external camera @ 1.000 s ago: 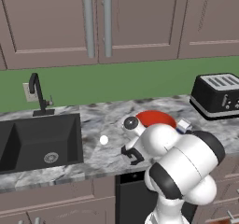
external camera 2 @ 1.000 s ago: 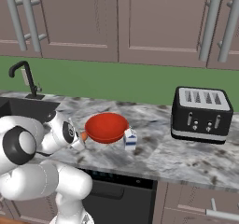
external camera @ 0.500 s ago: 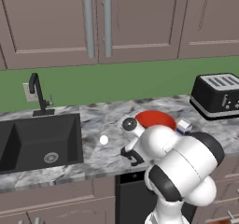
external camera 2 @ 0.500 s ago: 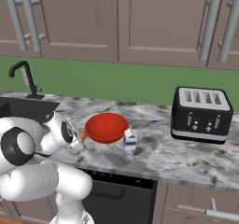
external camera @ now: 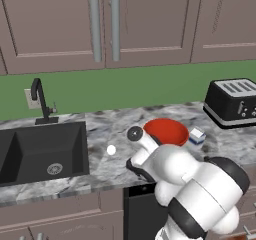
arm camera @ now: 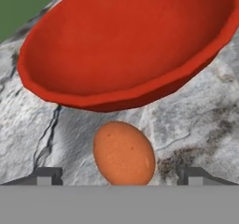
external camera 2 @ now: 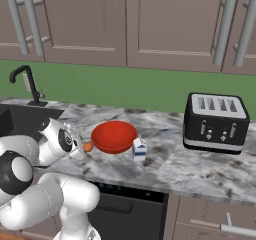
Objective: Gather the eggs and milk located in the vicinity of the sink area and place them right next to the bowl.
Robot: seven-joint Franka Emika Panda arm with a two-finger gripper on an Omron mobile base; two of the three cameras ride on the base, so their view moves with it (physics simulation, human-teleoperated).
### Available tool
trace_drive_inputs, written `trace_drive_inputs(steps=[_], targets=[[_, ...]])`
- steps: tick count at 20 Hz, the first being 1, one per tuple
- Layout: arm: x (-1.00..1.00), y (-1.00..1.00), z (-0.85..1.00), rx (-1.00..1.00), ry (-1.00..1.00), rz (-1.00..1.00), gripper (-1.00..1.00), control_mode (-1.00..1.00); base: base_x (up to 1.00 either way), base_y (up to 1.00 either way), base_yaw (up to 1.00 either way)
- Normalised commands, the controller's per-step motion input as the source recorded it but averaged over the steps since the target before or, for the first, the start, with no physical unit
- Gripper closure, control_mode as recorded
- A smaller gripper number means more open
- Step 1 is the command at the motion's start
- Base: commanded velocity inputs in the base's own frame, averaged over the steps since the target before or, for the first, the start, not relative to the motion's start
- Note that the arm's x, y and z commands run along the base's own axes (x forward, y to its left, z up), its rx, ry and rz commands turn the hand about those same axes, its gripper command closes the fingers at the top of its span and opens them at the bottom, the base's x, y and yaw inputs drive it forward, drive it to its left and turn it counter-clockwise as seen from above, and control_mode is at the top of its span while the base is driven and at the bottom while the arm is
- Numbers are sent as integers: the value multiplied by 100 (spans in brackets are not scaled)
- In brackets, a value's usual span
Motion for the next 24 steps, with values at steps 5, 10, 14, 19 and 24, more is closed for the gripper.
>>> trace_drive_inputs(steps=[5,10,14,19,24], targets=[[-30,0,18,0,-5,-3,-100,-100,0,0,0],[-22,0,33,5,0,0,-100,-100,0,0,0],[-27,6,34,8,0,0,-100,-100,0,0,0],[-37,22,12,4,1,0,-100,-100,0,0,0],[-40,40,1,0,4,2,-100,-100,0,0,0]])
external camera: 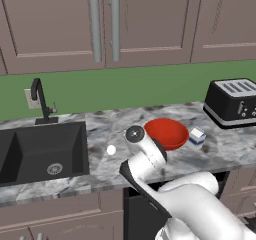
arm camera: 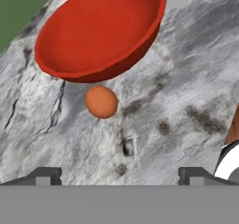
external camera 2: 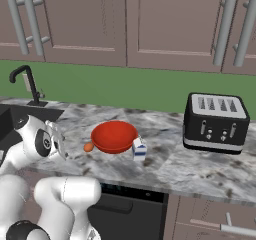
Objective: Gather the eggs and milk located in the vicinity of the sink area and place them right next to the bowl.
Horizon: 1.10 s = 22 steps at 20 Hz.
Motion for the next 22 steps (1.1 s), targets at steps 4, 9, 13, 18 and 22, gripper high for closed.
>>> trace_drive_inputs(steps=[4,9,13,18,22], targets=[[-17,45,11,0,5,10,-100,-100,0,0,0],[-1,39,20,1,5,20,-100,-100,0,0,0],[0,21,34,6,8,28,-100,-100,0,0,0],[0,16,34,3,15,31,-100,-100,0,0,0],[0,13,5,0,18,33,-100,-100,0,0,0]])
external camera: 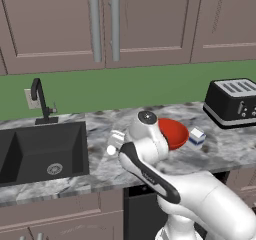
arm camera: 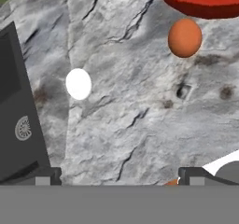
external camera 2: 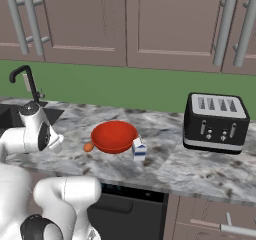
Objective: Gather the eggs and milk located in the vicinity of the sink area and place them right next to the bowl.
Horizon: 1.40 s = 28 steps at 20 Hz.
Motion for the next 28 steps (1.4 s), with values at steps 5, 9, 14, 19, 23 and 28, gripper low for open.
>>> trace_drive_inputs(steps=[5,9,14,19,23,28], targets=[[3,20,-1,0,14,26,-100,-100,0,0,0],[16,4,-9,0,2,7,-100,-100,0,0,0],[36,2,-3,-2,0,0,-100,-100,0,0,0],[33,5,-1,-7,0,0,-100,-100,0,0,0],[27,3,0,-6,0,0,-100,-100,0,0,0],[19,1,-7,-4,0,0,-100,-100,0,0,0]])
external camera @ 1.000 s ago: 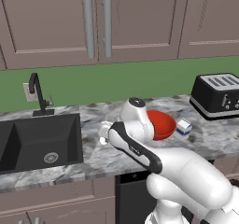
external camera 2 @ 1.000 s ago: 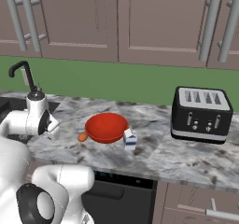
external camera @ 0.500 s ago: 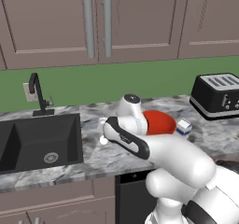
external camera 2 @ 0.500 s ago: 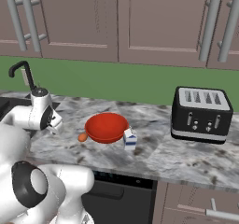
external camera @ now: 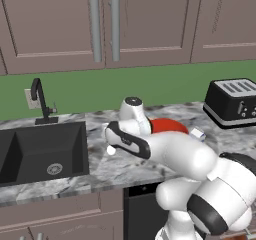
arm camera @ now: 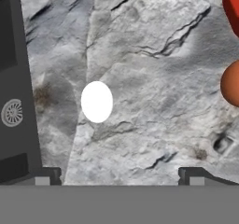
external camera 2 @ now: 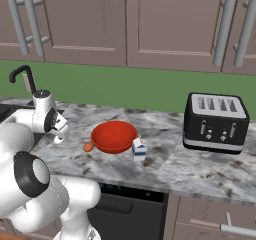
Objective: Gather the eggs and milk located in the vicinity of the sink area and place them right next to the bowl.
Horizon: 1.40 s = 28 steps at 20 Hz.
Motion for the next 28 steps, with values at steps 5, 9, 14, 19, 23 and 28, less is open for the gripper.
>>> trace_drive_inputs(steps=[5,9,14,19,23,28], targets=[[11,8,-30,-4,0,0,-100,-100,0,0,0],[0,19,-44,-3,0,0,-100,-100,0,0,0],[7,19,-28,0,0,0,-100,-100,0,0,0],[15,3,-3,0,0,0,-100,-100,0,0,0],[6,0,0,0,0,0,-100,-100,0,0,0],[1,0,-2,0,0,0,-100,-100,0,0,0]])
